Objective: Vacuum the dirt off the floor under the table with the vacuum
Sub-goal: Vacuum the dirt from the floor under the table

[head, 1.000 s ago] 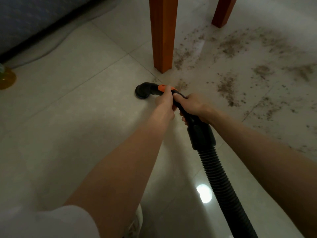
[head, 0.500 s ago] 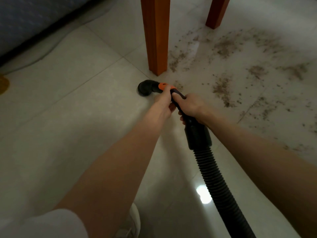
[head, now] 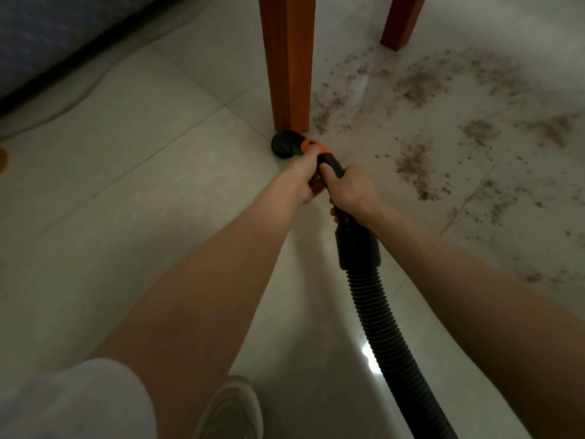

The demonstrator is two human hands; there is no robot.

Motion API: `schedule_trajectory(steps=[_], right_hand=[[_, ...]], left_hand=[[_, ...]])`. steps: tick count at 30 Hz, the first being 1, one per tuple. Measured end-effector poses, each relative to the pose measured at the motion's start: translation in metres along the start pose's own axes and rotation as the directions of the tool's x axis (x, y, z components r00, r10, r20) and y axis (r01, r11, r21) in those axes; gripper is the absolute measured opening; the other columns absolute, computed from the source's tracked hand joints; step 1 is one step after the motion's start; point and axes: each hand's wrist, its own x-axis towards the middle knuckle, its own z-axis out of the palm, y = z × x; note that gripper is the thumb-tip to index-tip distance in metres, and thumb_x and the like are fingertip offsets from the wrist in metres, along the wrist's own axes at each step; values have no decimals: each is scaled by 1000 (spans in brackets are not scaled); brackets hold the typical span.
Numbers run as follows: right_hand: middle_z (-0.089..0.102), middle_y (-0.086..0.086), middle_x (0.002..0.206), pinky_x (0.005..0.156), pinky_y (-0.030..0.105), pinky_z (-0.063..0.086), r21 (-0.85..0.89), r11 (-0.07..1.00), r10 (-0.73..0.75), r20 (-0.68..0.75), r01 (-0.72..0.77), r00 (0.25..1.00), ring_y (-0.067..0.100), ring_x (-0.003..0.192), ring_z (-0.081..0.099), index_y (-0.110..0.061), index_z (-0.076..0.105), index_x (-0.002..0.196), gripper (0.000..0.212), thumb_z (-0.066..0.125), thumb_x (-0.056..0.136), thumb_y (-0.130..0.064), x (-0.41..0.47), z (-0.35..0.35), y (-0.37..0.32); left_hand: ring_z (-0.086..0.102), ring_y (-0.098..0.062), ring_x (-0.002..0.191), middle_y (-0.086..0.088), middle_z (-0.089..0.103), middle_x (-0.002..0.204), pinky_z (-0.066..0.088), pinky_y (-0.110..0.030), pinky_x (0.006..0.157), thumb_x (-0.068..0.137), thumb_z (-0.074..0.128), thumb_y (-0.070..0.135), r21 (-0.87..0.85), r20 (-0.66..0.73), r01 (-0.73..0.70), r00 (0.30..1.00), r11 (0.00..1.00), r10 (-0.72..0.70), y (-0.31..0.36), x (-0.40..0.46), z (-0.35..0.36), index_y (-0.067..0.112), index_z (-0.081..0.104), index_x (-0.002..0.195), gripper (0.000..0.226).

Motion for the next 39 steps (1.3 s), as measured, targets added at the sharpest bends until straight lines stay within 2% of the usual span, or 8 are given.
schedule_trajectory(steps=[4,8,12,16,23,26,30,39], right_hand=[[63,12,75,62,39,58,-66,998,-11,-52,7,999,25,59,64,-2,53,98,41,48,96,-42,3,10,-1],[66,16,95,73,44,57,-137,990,-25,-35,20,999,32,80,67,-3,52,111,45,52,92,-44,4,24,-2],[56,10,67,46,27,50,215,975,-1,248,-55,969,21,48,57,-4,47,98,33,50,96,-37,0,21,-2],[61,10,61,57,33,56,309,945,-49,454,-106,889,24,52,62,-10,45,95,34,45,98,-44,-2,17,3],[56,10,62,41,24,50,320,945,-35,315,-72,948,19,40,55,-8,45,88,34,47,97,-41,-2,31,-9],[56,9,65,38,20,47,288,954,-18,315,-78,949,16,40,53,-7,46,96,34,46,98,-40,-2,37,-16],[58,9,67,41,21,48,259,964,-15,294,-64,956,16,43,55,-5,48,103,37,47,97,-42,0,43,-20],[57,8,63,44,24,49,326,939,-3,330,-111,944,17,41,55,-9,46,91,34,47,96,-43,-23,33,-2]], left_hand=[[59,-20,88,-8,59,94,50,-30,67,96,45,44,-34,-7,11,1000,999,-12,-1,4,-4,7,54,124,48],[58,-25,110,-11,58,122,50,-32,80,96,44,47,-15,-36,7,999,1000,-7,-1,8,-14,7,48,131,53],[51,-28,122,-16,50,135,43,-34,83,100,36,39,-101,-7,-19,1000,995,19,4,12,-27,3,39,138,52],[55,-25,107,-14,51,133,47,-29,65,99,39,40,-134,39,-10,999,991,16,6,18,-37,6,40,138,52],[54,-23,117,-13,52,134,47,-28,72,100,35,40,-79,12,-37,999,996,38,16,26,-45,7,39,139,51],[58,-20,104,-11,57,126,47,-26,60,100,36,41,-62,-17,-49,999,997,48,19,27,-52,8,42,137,50],[59,-15,75,-6,61,88,46,-27,57,99,38,41,-51,-52,-47,998,998,44,23,28,-54,8,49,128,46],[59,-19,81,-9,60,94,47,-30,68,95,43,49,86,-59,-14,998,996,19,11,20,-47,6,45,131,56]])
